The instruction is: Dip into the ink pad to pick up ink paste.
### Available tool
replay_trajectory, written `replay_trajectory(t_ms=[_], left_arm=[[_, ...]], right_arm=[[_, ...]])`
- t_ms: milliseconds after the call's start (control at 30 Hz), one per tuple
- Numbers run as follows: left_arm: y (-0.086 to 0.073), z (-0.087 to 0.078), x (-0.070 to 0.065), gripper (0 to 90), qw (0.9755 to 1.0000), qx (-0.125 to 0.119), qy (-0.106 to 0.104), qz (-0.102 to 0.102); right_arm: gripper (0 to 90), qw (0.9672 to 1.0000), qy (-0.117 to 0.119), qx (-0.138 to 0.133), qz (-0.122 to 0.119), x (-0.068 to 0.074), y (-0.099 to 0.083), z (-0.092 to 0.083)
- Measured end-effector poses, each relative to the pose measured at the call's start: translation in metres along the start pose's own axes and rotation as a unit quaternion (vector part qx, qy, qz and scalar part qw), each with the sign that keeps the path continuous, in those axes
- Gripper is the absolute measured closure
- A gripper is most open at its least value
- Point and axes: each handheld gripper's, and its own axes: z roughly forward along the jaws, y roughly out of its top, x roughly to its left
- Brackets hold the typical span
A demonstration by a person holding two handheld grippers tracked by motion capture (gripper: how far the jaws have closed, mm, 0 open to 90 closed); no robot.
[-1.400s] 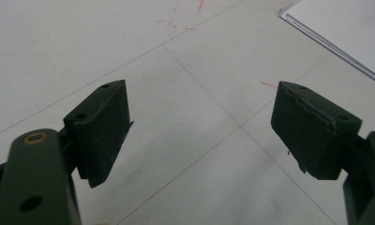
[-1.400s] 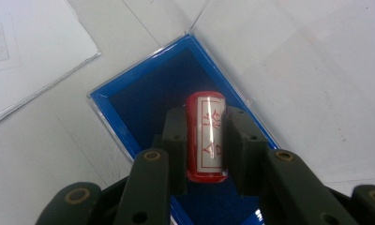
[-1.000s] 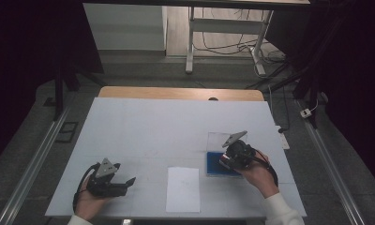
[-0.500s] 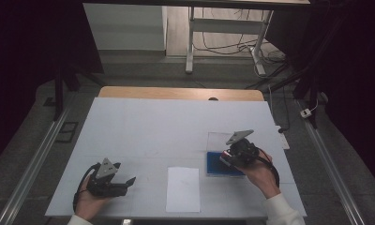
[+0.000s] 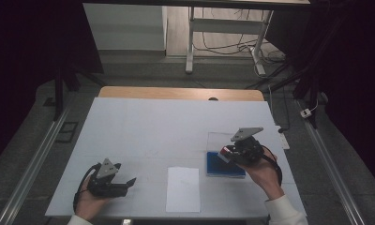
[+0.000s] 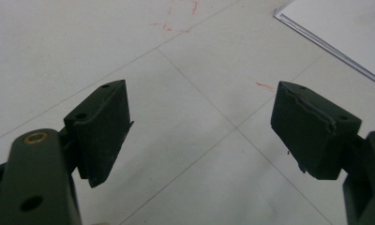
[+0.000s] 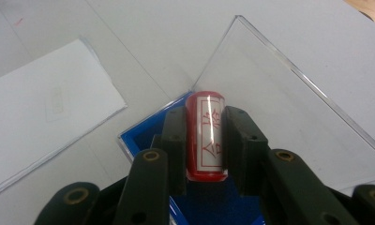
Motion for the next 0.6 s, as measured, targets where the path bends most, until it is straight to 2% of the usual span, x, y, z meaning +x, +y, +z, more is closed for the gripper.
replay_trajectory(t_ms=[467,600], left_arm=[[0.000,0.000,0.000,20.2,1.0000,0.000,-0.003,-0.001],[0.000,0.000,0.000,20.2,1.0000,0.001,-0.004,-0.002]], right_arm=[[70.4,0.9997,0.000,0.020,-0.010,0.001,-0.001,0.009],[70.3,0.9996,0.007,0.028,-0.008,0.001,-0.002,0.014]])
